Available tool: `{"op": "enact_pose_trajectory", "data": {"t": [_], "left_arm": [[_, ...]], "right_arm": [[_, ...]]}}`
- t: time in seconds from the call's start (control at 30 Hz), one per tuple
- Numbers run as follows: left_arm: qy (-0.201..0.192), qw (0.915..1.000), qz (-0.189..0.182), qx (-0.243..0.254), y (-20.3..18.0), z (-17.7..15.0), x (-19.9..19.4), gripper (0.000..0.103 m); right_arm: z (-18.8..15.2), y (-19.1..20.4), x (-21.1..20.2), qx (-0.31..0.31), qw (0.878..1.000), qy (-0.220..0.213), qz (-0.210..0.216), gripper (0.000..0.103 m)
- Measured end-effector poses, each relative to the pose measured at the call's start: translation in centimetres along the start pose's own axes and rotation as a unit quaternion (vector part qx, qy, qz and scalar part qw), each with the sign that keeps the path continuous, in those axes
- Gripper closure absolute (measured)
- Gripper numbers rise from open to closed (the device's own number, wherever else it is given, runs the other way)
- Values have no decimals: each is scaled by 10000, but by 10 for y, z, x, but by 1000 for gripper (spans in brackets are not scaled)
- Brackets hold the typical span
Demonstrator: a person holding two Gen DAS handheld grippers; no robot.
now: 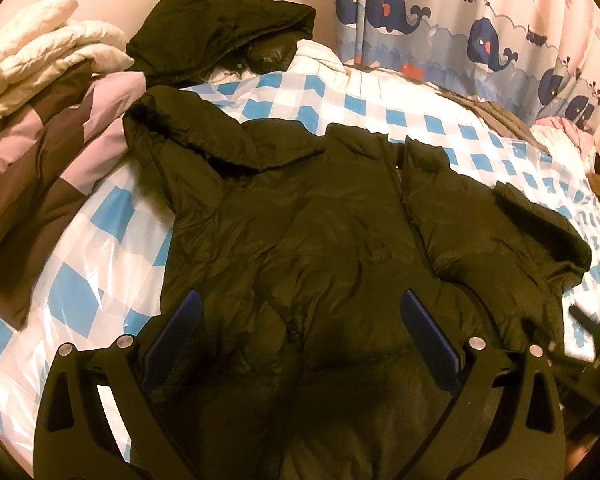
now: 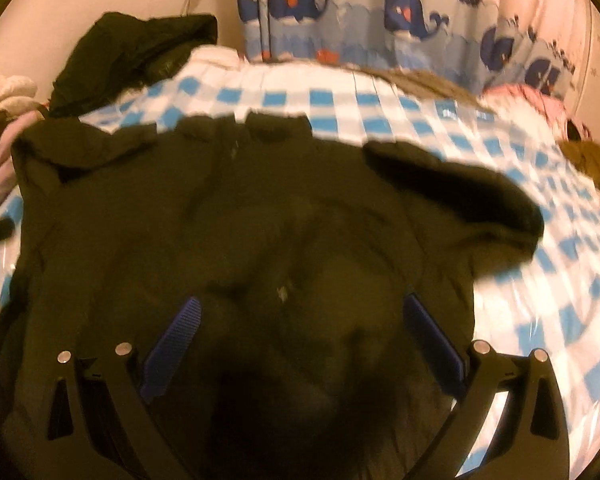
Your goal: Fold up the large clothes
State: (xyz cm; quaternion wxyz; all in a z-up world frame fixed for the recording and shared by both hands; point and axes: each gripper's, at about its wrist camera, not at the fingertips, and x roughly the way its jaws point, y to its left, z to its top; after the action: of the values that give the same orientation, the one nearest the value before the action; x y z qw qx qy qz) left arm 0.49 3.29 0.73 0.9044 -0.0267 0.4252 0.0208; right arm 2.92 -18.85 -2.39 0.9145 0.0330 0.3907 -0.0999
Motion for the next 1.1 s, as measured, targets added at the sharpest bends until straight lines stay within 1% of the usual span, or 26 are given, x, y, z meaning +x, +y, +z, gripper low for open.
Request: {"op": "enact_pose_trajectory", "data": {"t": [0.07,0.1,0.13,0.2,0.27,0.3,0.4,0.5,0.63,0.8,0.9,1.1], "left_arm": [[-157,9998,-84,-105,6,0,-1,7],[-180,9997,-101,-135,8,0,-2,7],[-221,9996,-108,-164,10,0,-2,7],[-178,9995,-127,-225,15,1,-2,7],[-144,9993,-184,-290,18,1,-1,7],[-97,9990,-241,-351,21,1,1,7],[33,9986,-293,-440,24,2,5,7],[83,9981,-325,-523,27,2,7,7],[80,9982,-404,-444,22,-1,6,7],[50,9988,-413,-267,13,-2,5,7],[87,9986,-453,-259,10,-2,5,7],[109,9988,-446,-177,8,-2,6,7]], "right_arm": [[-19,-4,0,74,9995,291,-58,5],[-27,-6,0,162,9986,500,-51,5],[-32,-6,2,280,9979,578,25,5],[-38,-13,4,761,9931,811,371,5],[-38,-14,7,1073,9873,893,763,5],[-36,-11,8,1108,9865,908,798,5],[-32,-2,7,876,9903,827,695,5],[-27,4,0,557,9949,683,484,5],[-20,9,-13,65,9983,521,235,5],[-16,14,-29,-446,9983,372,23,5],[-18,13,-34,-588,9977,343,-25,5],[-20,7,-33,-628,9971,422,-6,5]]}}
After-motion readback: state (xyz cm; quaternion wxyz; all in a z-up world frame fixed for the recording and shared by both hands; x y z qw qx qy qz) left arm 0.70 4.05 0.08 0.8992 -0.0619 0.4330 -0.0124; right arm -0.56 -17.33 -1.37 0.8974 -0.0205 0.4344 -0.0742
